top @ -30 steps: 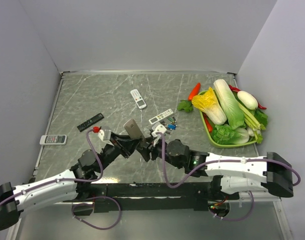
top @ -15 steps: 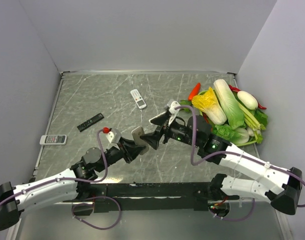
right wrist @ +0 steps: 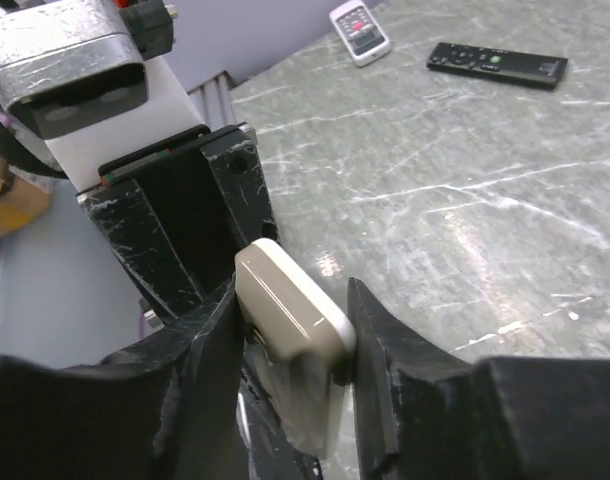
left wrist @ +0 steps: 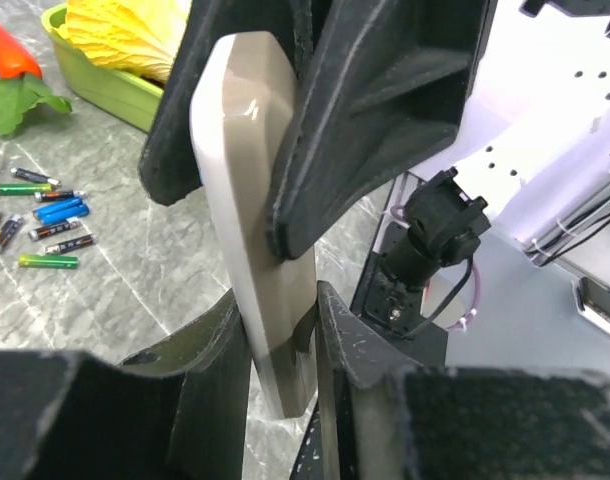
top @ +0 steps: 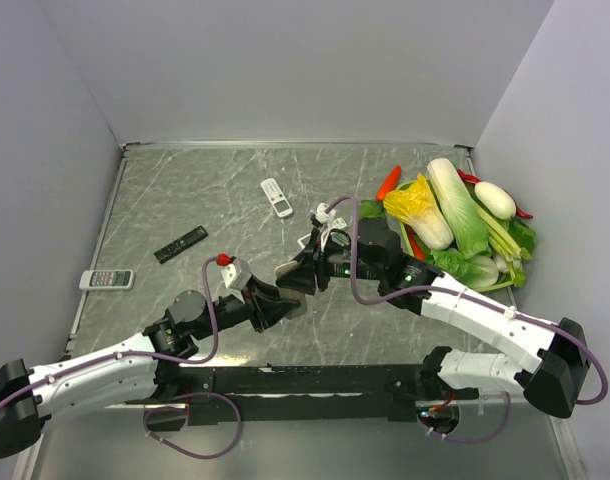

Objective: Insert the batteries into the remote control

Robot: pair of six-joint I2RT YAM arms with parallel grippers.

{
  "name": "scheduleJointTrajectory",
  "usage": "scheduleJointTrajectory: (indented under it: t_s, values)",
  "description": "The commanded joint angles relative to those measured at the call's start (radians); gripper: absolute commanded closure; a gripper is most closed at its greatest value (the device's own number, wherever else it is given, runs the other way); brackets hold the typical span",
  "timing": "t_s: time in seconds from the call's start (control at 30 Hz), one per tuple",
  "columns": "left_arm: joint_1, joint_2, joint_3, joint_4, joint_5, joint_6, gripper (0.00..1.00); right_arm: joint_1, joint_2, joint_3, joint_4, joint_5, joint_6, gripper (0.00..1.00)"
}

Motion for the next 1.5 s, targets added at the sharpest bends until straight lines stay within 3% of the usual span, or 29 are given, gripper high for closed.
scheduleJointTrajectory:
  t_s: [0.0, 0.07, 0.1, 0.2, 0.3, 0.4, 1.0, 1.13, 1.17, 1.2, 1.23, 1.3, 1.33, 1.43, 1.47]
  values:
    - [0.002, 0.003, 0.020, 0.106, 0.029, -0.010, 0.82, -0.017, -0.016, -0.013, 0.137, -0.083, 0.076, 0.86]
    - [0.002, 0.004, 0.011, 0.144, 0.041, -0.024, 0.67, -0.020, -0.018, -0.031, 0.172, -0.087, 0.105, 1.00]
    - [0.002, 0.009, 0.006, 0.151, 0.046, -0.027, 0.59, -0.022, -0.021, -0.039, 0.214, -0.092, 0.115, 1.00]
    - [0.002, 0.024, 0.005, 0.171, 0.063, -0.037, 0.48, -0.027, -0.024, -0.070, 0.296, -0.100, 0.151, 1.00]
    - [0.002, 0.052, -0.001, 0.207, 0.078, -0.051, 0.41, -0.033, -0.024, -0.087, 0.341, -0.103, 0.172, 1.00]
    - [0.001, 0.082, -0.005, 0.221, 0.080, -0.056, 0.41, -0.033, -0.024, -0.085, 0.346, -0.097, 0.178, 1.00]
    - [0.001, 0.086, -0.023, 0.220, 0.049, -0.044, 0.53, -0.056, -0.061, -0.124, 0.366, -0.018, 0.206, 1.00]
    - [0.002, 0.078, -0.023, 0.217, 0.043, -0.044, 0.75, -0.054, -0.059, -0.127, 0.366, -0.017, 0.205, 1.00]
    - [0.002, 0.073, -0.026, 0.218, 0.038, -0.047, 0.88, -0.056, -0.058, -0.127, 0.364, -0.018, 0.201, 1.00]
    - [0.002, 0.069, -0.026, 0.215, 0.029, -0.050, 0.94, -0.057, -0.056, -0.127, 0.361, -0.022, 0.198, 1.00]
    - [0.001, 0.058, -0.026, 0.211, 0.021, -0.053, 0.99, -0.056, -0.053, -0.127, 0.358, -0.037, 0.185, 0.93]
    - [0.002, 0.047, -0.028, 0.202, 0.006, -0.060, 0.99, -0.057, -0.062, -0.134, 0.355, -0.038, 0.165, 0.75]
    - [0.002, 0.037, -0.028, 0.191, -0.017, -0.074, 0.99, -0.054, -0.073, -0.139, 0.352, -0.034, 0.127, 0.55]
    - [0.008, 0.015, -0.034, 0.157, -0.063, -0.106, 0.99, -0.056, -0.130, -0.150, 0.300, 0.006, -0.014, 0.11]
    - [0.011, 0.011, -0.035, 0.146, -0.077, -0.117, 0.99, -0.056, -0.162, -0.157, 0.301, 0.014, -0.059, 0.07]
